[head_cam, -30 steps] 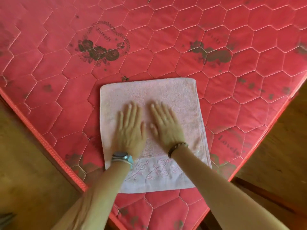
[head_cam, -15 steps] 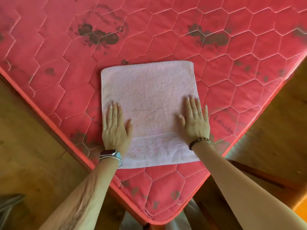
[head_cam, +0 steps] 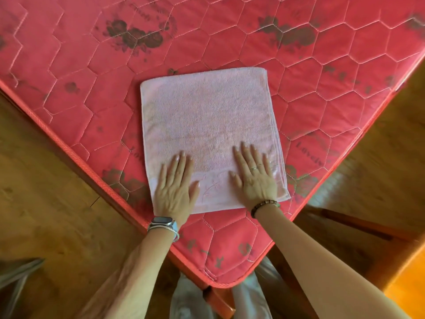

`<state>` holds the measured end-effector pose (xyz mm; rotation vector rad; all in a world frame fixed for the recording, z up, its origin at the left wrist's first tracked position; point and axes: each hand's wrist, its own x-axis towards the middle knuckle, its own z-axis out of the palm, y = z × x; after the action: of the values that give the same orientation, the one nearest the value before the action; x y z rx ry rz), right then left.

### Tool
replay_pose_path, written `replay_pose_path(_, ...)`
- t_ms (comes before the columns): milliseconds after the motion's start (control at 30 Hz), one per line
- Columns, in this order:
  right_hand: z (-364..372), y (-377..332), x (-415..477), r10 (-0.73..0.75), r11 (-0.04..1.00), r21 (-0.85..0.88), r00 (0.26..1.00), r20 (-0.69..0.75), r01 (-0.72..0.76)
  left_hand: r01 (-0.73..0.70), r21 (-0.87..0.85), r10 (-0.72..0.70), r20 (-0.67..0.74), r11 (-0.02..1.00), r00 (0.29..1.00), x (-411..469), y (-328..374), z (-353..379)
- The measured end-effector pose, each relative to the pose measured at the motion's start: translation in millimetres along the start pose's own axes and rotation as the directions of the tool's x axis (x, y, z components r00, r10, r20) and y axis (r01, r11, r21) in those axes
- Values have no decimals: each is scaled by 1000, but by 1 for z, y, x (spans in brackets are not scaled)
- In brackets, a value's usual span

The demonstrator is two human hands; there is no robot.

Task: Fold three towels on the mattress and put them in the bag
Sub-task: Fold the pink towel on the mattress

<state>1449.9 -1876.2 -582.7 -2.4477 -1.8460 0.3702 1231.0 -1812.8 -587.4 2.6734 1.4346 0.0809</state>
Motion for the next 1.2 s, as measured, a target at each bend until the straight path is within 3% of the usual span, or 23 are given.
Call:
replay_pose_path(133, -9, 32, -6, 75, 997, -8, 997, -15, -76, 233, -105, -234, 6, 967, 972, -9, -15, -2)
replay_pose_path(200, -15, 38, -12, 117, 990, 86, 993, -18, -115, 351, -225, -357, 15, 909, 934, -14, -19, -8)
replay_pose_path(367, -36, 35, -23, 356, 902, 266, 934, -14, -340, 563, -482, -586, 119, 671, 801, -24, -11, -33)
replay_pose_path(467, -51, 28, -28, 410, 823, 422, 912, 21, -380, 647, -603, -612, 308, 466, 728, -29, -9, -49)
replay_pose_path(533, -57, 25, -28, 444, 773, 483, 895, 49, -410, 688, -613, -621, 377, 388, 687, -31, -9, -56)
replay_pose_path(767, -63, 35, -33, 520, 778, 290, 830, 199, -557, 630, -680, -601, 339, 375, 724, -45, -10, -71)
replay_pose_path(867, -61, 40, -41, 468, 777, 390, 868, 169, -495, 603, -651, -543, 331, 461, 772, -50, -16, -65)
replay_pose_path(967, -68, 37, -51, 444, 709, 547, 884, 144, -445, 606, -634, -529, 341, 481, 777, -55, -21, -61)
replay_pose_path(1100, -79, 37, -62, 418, 724, 522, 889, 187, -451, 598, -644, -507, 354, 477, 786, -58, -19, -71)
replay_pose_path(1200, -82, 41, -74, 375, 765, 438, 880, 292, -472, 564, -608, -467, 331, 558, 820, -66, -18, -81)
